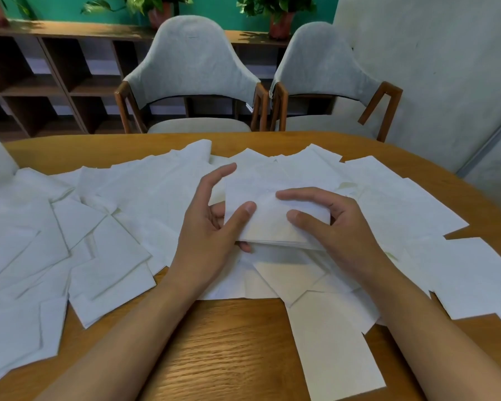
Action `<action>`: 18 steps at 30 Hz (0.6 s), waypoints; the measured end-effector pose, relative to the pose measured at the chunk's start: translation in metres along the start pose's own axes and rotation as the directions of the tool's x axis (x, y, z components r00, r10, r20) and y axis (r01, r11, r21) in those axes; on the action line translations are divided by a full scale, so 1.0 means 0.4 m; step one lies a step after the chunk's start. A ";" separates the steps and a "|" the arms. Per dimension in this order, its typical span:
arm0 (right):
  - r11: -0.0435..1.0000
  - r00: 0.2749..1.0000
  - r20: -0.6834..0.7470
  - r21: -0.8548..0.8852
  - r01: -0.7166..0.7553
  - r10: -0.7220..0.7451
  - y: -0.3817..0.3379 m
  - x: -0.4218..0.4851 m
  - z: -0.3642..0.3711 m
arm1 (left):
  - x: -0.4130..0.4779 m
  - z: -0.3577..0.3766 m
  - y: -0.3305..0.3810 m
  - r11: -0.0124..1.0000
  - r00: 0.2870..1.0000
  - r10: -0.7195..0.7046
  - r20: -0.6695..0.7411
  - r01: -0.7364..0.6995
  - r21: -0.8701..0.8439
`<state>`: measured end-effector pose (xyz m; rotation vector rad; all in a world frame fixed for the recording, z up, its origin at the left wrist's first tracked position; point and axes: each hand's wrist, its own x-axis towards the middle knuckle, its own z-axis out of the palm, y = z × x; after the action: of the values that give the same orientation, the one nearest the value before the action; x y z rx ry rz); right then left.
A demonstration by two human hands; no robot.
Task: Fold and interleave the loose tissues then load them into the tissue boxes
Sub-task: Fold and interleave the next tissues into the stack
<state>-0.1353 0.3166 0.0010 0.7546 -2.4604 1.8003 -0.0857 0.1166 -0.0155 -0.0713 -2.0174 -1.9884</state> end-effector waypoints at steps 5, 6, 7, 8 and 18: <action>0.999 0.990 -0.142 -0.036 0.003 -0.009 0.018 0.011 -0.012 | 0.004 -0.004 -0.036 0.900 0.971 0.220 -0.095 -0.165 0.404; 0.999 0.984 -0.177 -0.045 -0.001 -0.007 0.022 0.015 -0.017 | 0.002 -0.004 -0.042 0.848 0.958 0.283 -0.046 -0.228 0.478; 0.999 0.979 -0.206 -0.053 -0.004 -0.007 0.026 0.018 -0.021 | 0.000 -0.002 -0.046 0.803 0.945 0.324 0.043 -0.298 0.516; 0.998 0.974 -0.227 -0.059 -0.007 -0.007 0.029 0.020 -0.025 | -0.002 0.002 -0.051 0.760 0.924 0.344 0.168 -0.379 0.527; 0.996 0.965 -0.264 -0.085 -0.024 0.001 0.044 0.025 -0.031 | -0.025 0.005 -0.066 0.560 0.754 0.025 0.657 -0.555 0.615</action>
<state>-0.1540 0.3279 -0.0077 0.4604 -2.3552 1.6601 -0.0830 0.1193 -0.0436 -0.8794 -2.8323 -0.7161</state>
